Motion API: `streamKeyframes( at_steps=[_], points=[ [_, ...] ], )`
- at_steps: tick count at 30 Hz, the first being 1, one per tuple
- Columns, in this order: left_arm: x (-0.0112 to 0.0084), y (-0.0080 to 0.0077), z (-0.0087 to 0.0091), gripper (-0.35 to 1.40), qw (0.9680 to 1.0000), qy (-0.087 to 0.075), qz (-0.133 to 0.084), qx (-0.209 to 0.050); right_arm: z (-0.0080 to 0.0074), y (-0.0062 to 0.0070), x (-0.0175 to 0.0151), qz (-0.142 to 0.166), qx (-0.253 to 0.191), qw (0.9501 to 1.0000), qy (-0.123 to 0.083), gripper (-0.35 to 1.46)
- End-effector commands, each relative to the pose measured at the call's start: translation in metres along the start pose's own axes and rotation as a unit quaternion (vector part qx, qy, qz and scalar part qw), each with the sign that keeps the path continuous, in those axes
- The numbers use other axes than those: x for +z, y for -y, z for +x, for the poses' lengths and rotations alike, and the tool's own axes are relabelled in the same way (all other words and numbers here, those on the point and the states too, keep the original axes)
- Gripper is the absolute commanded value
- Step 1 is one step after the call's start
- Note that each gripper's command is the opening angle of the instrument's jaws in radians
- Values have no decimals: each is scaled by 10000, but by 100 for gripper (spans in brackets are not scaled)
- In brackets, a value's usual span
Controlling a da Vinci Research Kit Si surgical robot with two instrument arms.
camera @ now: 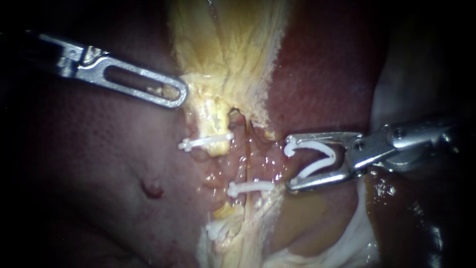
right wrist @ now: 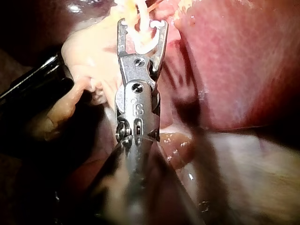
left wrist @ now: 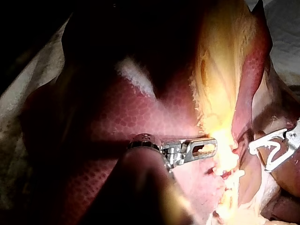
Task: Clipping second clip right tube
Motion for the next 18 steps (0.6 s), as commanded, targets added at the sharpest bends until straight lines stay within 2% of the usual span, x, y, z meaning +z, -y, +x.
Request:
streamKeyframes(
  at_steps=[1, 9, 18],
  points=[
    [0, 0, 0, -35, 10000, 1, 0, 1, -2, -1, 2, 1, 47, 10000, 0, 50],
    [0, 2, 1, -35, 10000, 6, -4, -2, -18, -8, 16, 102, 321, 9994, -5, 50],
    [0, 2, 2, -35, 10000, 8, -6, -1, -29, -18, 28, 137, 502, 9986, -8, 50]
  ],
)
